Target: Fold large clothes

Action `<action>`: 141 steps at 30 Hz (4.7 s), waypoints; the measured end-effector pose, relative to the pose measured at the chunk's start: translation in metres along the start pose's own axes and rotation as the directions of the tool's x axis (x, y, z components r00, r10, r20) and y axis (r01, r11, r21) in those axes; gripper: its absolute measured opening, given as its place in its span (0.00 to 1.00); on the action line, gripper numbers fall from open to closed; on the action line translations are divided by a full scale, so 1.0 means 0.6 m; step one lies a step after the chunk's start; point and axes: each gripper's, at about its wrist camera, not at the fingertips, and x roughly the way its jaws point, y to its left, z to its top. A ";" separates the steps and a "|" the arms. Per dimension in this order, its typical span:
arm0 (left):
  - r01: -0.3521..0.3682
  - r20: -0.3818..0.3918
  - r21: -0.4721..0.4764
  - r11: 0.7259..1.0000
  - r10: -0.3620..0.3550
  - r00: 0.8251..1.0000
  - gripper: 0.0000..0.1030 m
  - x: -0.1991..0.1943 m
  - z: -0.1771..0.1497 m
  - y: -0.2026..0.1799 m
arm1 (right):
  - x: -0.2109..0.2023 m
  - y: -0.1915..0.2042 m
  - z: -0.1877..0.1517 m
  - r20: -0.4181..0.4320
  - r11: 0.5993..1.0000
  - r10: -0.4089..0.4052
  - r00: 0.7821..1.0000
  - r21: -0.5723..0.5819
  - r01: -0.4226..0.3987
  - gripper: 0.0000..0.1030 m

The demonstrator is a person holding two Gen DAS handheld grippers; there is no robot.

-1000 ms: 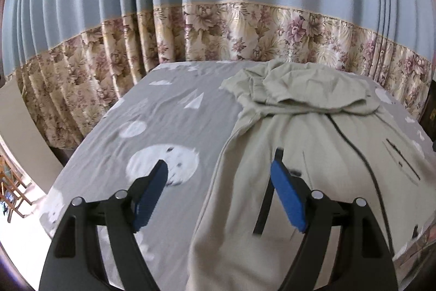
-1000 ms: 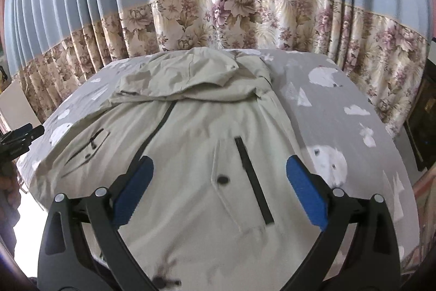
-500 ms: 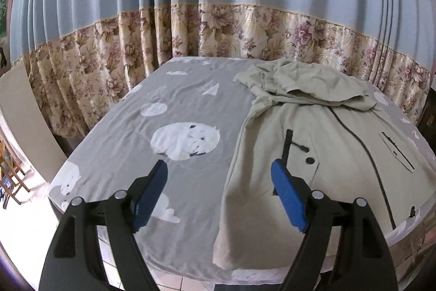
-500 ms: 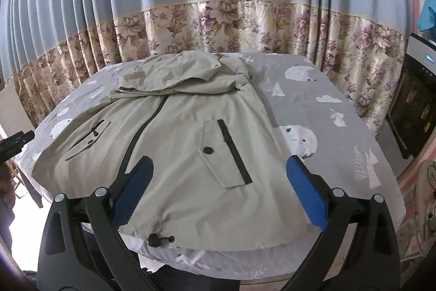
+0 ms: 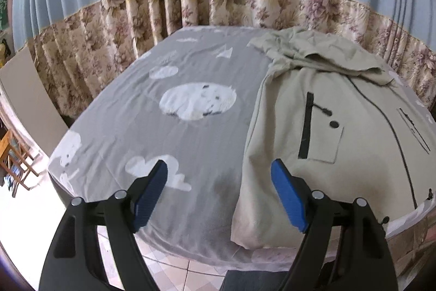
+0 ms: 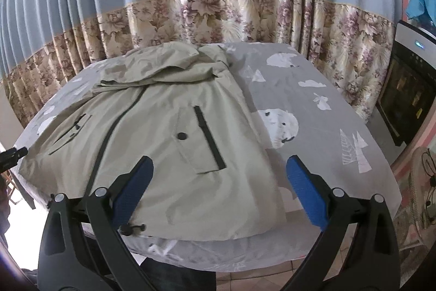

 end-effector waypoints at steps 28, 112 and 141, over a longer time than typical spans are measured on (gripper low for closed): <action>0.136 -0.059 0.033 0.990 -0.133 0.989 0.38 0.042 -0.026 -0.050 | 0.050 -0.072 -0.029 -0.080 0.999 -0.040 0.996 0.007 0.041 0.95; 0.029 -0.120 0.203 0.979 -0.004 0.993 0.92 0.539 0.535 -0.350 | 0.682 0.150 0.441 -0.259 0.977 0.059 0.964 -0.182 -0.108 0.97; 0.152 0.017 0.212 0.965 -0.160 0.987 0.94 0.279 0.401 -0.390 | 0.434 -0.135 0.312 -0.169 1.000 0.017 0.985 -0.020 -0.020 0.91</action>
